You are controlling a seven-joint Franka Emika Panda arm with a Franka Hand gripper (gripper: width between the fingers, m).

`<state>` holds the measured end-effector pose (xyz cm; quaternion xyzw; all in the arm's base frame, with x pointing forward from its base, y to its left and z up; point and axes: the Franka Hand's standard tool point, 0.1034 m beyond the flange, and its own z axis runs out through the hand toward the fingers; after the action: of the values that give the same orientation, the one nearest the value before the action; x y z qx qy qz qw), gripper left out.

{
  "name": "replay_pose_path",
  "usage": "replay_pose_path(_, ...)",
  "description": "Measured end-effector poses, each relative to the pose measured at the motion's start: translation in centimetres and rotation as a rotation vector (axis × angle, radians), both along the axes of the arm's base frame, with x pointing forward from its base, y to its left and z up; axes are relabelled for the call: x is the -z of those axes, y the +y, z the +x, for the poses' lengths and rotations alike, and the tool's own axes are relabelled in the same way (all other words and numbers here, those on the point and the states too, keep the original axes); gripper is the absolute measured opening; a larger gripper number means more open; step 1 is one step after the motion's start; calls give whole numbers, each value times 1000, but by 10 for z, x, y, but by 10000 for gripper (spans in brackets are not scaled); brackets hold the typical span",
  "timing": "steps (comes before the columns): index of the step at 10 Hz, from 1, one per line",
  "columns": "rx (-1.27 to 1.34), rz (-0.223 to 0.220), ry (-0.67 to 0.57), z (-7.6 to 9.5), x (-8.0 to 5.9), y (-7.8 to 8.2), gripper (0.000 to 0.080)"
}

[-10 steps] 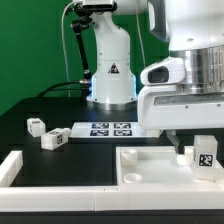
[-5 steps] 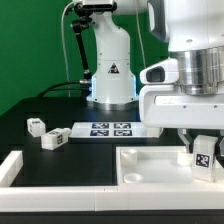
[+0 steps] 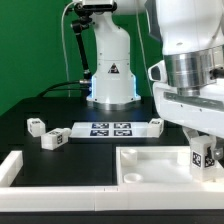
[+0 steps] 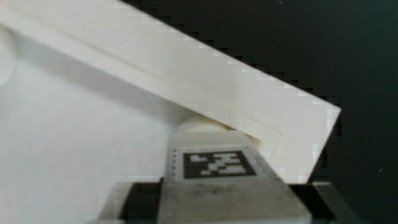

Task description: Assemble square table

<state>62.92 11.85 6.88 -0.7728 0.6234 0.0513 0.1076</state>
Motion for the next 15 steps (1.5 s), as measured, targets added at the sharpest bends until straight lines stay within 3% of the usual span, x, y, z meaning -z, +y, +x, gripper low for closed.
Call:
replay_pose_path(1,76,24,12,0,0,-1,293)
replay_pose_path(3,113,25,21,-1,1,3,293)
replay_pose_path(4,-10,14,-17,0,1,2,374)
replay_pose_path(5,-150,-3,-68,2,1,2,541)
replay_pose_path(6,-278,-26,-93,1,0,8,541)
replay_pose_path(7,-397,-52,-112,-1,-1,16,629)
replay_pose_path(10,-617,-68,-159,-1,1,13,645)
replay_pose_path(13,-1184,-184,-236,2,-1,6,649)
replay_pose_path(15,-1185,-187,-240,3,0,6,646)
